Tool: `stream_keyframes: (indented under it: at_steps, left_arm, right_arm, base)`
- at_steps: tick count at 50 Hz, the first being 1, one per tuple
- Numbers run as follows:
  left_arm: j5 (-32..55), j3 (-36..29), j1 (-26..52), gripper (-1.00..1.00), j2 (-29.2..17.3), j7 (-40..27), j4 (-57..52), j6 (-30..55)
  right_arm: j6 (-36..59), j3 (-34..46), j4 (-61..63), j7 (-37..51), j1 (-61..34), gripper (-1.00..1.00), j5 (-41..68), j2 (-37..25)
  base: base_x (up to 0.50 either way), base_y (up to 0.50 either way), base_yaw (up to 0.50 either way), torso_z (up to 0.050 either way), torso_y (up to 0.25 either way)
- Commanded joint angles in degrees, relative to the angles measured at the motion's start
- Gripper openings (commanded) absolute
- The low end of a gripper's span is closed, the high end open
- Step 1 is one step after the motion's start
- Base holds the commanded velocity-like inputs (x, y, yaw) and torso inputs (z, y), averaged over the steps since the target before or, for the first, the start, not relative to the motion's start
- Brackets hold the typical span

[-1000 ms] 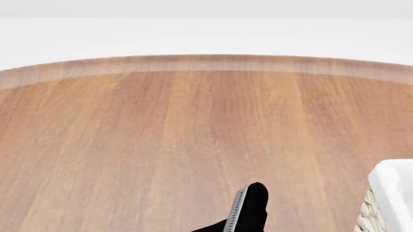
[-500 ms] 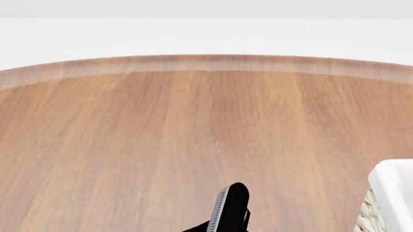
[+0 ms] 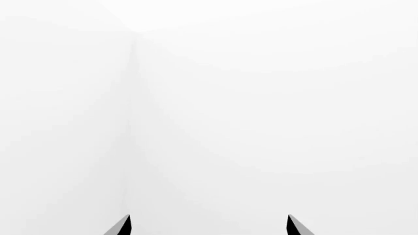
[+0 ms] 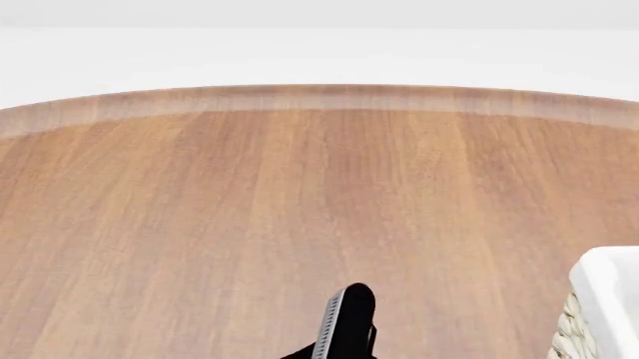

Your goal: Pick the milk and place it in the basket.

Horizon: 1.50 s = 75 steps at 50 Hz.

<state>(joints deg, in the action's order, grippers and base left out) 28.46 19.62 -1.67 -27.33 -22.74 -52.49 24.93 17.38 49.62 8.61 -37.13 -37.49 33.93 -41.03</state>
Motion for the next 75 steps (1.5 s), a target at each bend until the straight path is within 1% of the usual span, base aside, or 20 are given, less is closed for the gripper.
stream_keyframes:
  at_steps: [1, 18, 43, 75]
  left_arm:
    - [1.0, 2.0, -0.6, 1.0, 0.8, 1.4, -0.4, -0.7]
    - [1.2, 1.8, -0.7, 1.0, 0.6, 1.1, -0.2, -1.0]
    - [1.2, 1.7, -1.5, 1.0, 0.6, 1.0, 0.5, -2.1]
    - [1.6, 2.0, -2.0, 1.0, 0.3, 0.7, 0.9, -3.0]
  right_arm:
    - [-1.8, 0.2, -3.6, -4.5, -1.0, 1.0, -1.4, 3.3]
    - [-3.8, 0.9, -8.2, -7.3, -1.6, 1.0, -1.6, 5.7]
    - [-10.4, 3.9, -25.5, -17.6, -5.4, 1.0, -3.7, 15.3]
    - [-18.2, 6.3, -38.4, -23.4, -4.4, 1.0, -5.6, 22.4]
  base:
    - [0.0, 0.0, 0.0, 0.0, 0.0]
    - [0.0, 0.0, 0.0, 0.0, 0.0]
    - [0.0, 0.0, 0.0, 0.0, 0.0]
    - [0.0, 0.0, 0.0, 0.0, 0.0]
